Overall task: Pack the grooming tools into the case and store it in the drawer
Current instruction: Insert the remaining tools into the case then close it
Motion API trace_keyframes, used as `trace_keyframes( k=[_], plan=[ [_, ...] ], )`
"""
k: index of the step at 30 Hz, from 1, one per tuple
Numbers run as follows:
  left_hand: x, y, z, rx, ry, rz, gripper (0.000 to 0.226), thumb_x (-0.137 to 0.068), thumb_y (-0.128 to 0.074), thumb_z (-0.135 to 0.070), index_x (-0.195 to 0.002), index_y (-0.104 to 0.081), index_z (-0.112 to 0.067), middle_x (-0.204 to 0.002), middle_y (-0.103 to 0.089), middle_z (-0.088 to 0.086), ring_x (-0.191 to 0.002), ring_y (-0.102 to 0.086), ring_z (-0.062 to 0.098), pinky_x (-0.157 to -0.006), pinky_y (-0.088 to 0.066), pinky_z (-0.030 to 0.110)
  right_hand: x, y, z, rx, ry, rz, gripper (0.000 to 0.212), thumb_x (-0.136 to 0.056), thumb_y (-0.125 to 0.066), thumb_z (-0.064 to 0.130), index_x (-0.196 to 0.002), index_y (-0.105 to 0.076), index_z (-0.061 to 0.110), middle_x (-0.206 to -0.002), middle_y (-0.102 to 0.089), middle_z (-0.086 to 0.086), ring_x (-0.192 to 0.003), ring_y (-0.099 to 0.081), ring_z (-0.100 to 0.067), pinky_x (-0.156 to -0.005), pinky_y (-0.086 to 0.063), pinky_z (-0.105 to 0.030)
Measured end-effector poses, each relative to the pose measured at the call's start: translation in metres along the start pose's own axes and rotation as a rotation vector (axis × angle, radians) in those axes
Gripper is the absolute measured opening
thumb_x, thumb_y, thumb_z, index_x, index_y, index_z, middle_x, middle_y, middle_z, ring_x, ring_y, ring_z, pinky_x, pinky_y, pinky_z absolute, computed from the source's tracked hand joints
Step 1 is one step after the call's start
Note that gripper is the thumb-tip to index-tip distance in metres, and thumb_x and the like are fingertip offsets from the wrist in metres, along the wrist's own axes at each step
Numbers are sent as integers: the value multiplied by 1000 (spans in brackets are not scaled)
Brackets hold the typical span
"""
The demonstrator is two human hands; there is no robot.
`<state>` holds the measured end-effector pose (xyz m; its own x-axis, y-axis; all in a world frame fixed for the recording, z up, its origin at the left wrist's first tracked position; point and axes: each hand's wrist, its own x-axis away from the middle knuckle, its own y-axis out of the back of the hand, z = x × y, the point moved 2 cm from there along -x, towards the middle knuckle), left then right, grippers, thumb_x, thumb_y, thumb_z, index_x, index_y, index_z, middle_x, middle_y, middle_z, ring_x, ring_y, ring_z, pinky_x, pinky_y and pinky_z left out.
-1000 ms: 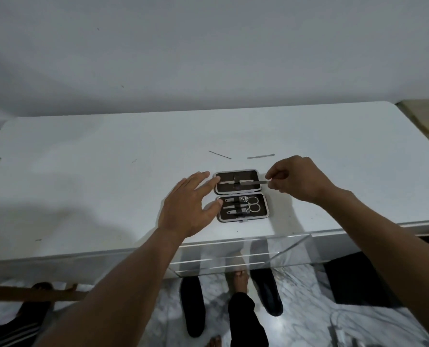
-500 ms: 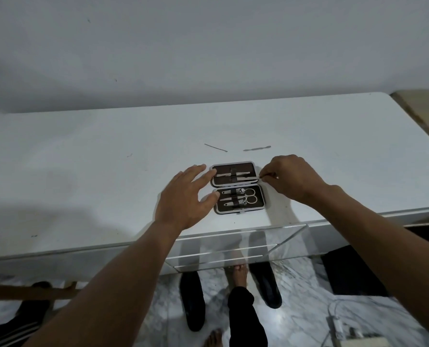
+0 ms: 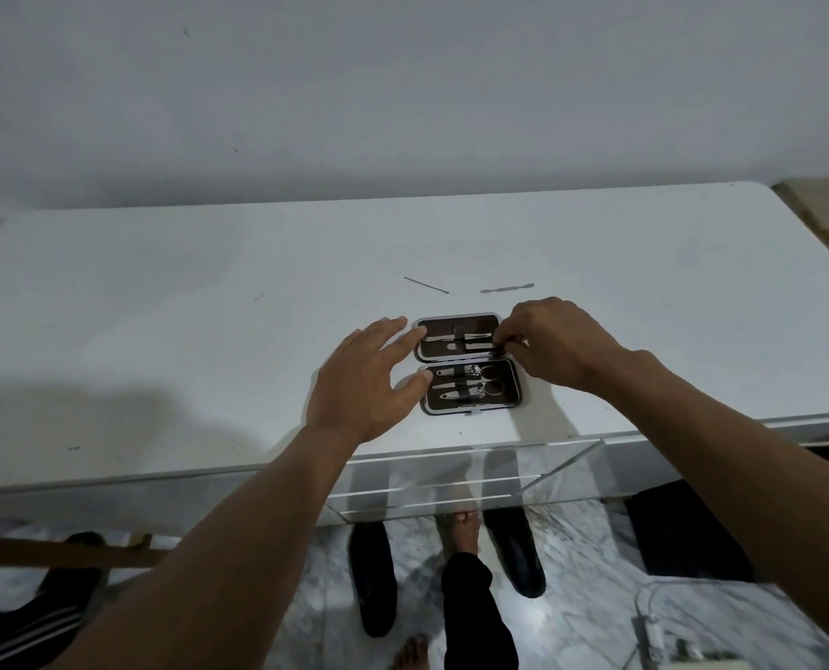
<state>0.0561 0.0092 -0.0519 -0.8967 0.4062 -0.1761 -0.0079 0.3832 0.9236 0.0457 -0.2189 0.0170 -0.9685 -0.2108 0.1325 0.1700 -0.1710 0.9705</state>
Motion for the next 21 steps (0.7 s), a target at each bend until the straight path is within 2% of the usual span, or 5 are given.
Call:
trace_keyframes(
  k=[11, 21],
  plan=[
    [0, 0, 0, 17, -11, 31, 61, -95, -44, -48, -150, -26, -27, -154, -28, -11, -143, -18, 3, -113, -5, 22, -17, -5, 9, -36, -4, -12, 29, -85, -55, 9, -101, -75, 23, -105, -74, -3, -99, -64, -27, -84, -53, -37],
    [-1, 0, 0, 37, -40, 46, 62, -91, -34, -48, -148, -29, -24, -154, -29, -9, -143, -19, 5, -114, -6, 23, -26, -17, 16, -88, -13, -6, 27, -89, -54, 12, -105, -74, 22, -108, -72, -5, -101, -63, -27, -83, -47, -31]
  ],
)
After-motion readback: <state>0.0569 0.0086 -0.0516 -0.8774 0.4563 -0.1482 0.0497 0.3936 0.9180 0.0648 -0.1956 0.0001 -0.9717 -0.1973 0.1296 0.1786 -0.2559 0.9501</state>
